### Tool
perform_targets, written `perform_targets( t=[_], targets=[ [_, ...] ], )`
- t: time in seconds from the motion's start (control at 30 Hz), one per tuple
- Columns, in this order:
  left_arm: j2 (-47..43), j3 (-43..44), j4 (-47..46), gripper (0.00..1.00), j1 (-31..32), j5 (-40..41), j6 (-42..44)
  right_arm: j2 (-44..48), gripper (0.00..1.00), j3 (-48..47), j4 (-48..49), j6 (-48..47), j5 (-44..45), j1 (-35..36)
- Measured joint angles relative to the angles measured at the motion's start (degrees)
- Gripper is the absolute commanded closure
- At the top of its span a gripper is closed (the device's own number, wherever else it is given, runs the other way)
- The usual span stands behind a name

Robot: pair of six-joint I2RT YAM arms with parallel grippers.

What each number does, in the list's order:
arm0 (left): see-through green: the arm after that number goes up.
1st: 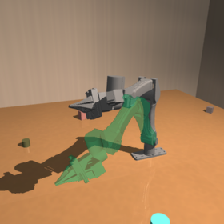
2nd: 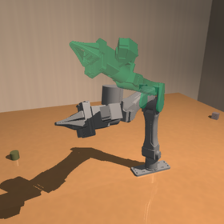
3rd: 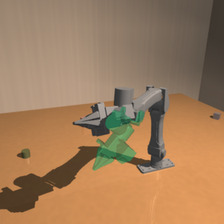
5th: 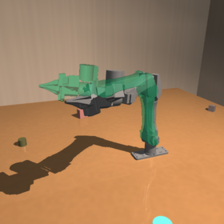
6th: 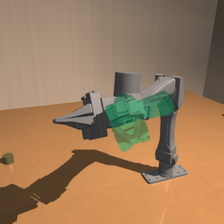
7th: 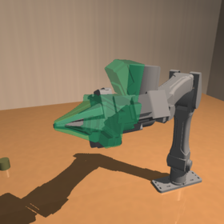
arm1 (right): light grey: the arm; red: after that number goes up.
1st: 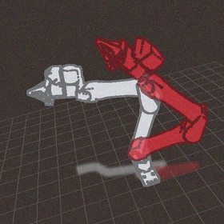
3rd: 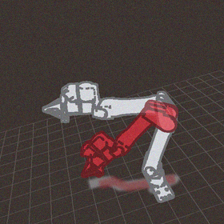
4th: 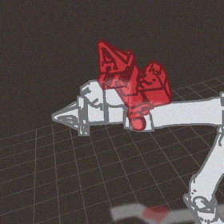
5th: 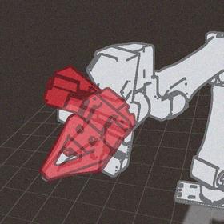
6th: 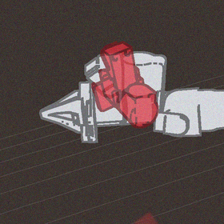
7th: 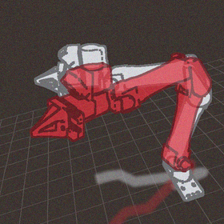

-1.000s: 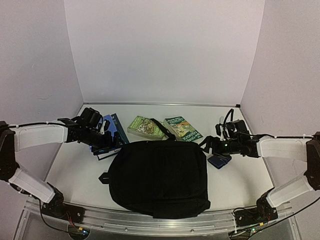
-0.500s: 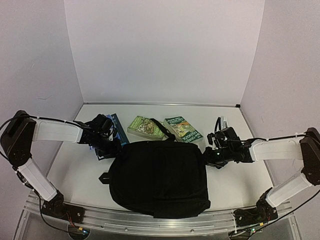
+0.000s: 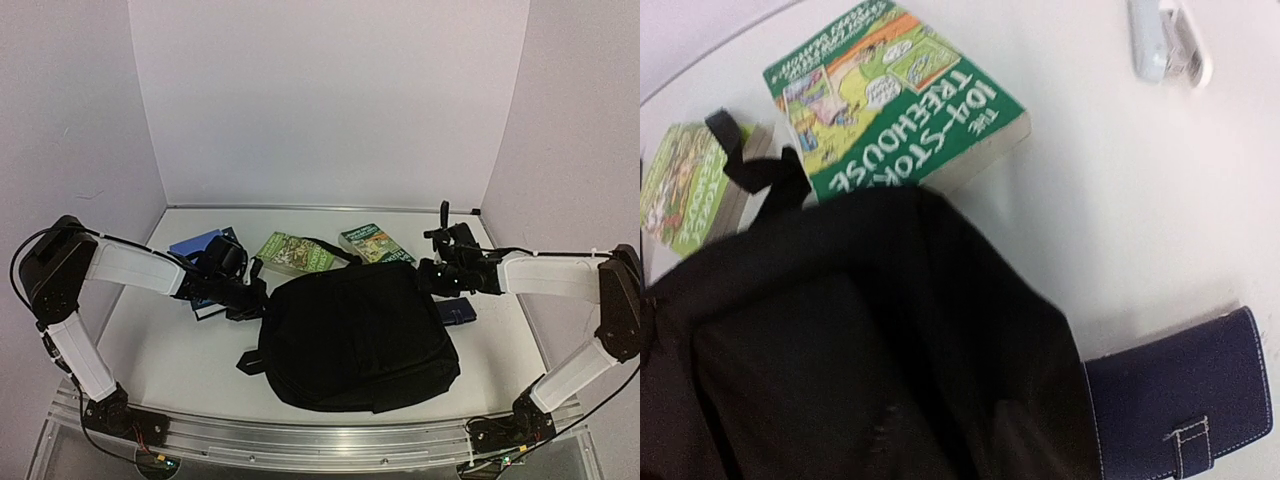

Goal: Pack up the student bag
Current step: Adjust the student bag at the center of the board.

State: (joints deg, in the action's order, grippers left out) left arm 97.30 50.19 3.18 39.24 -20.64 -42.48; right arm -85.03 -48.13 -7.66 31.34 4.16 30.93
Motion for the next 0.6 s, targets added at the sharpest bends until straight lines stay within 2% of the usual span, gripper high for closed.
perform_targets(
  t=[0.07, 0.13, 0.37, 0.6],
  targets=[
    [0.1, 0.0, -1.6, 1.0, 0.2, -0.3, -0.8, -0.7, 0.11, -2.9, -0.3, -0.5, 1.6, -1.0],
    [0.1, 0.0, -2.3, 1.0, 0.2, -0.3, -1.2, -0.9, 0.1, -6.0, -0.6, -0.7, 2.5, -1.3],
    [0.1, 0.0, -2.1, 1.0, 0.3, -0.8, -1.2, 2.4, 0.17, -10.5, -1.0, 1.9, 1.4, 2.0],
    [-0.3, 0.0, -2.3, 1.0, 1.2, -1.6, -1.6, 7.1, 0.23, -10.0, 1.7, 10.8, -6.0, 7.2]
  ],
)
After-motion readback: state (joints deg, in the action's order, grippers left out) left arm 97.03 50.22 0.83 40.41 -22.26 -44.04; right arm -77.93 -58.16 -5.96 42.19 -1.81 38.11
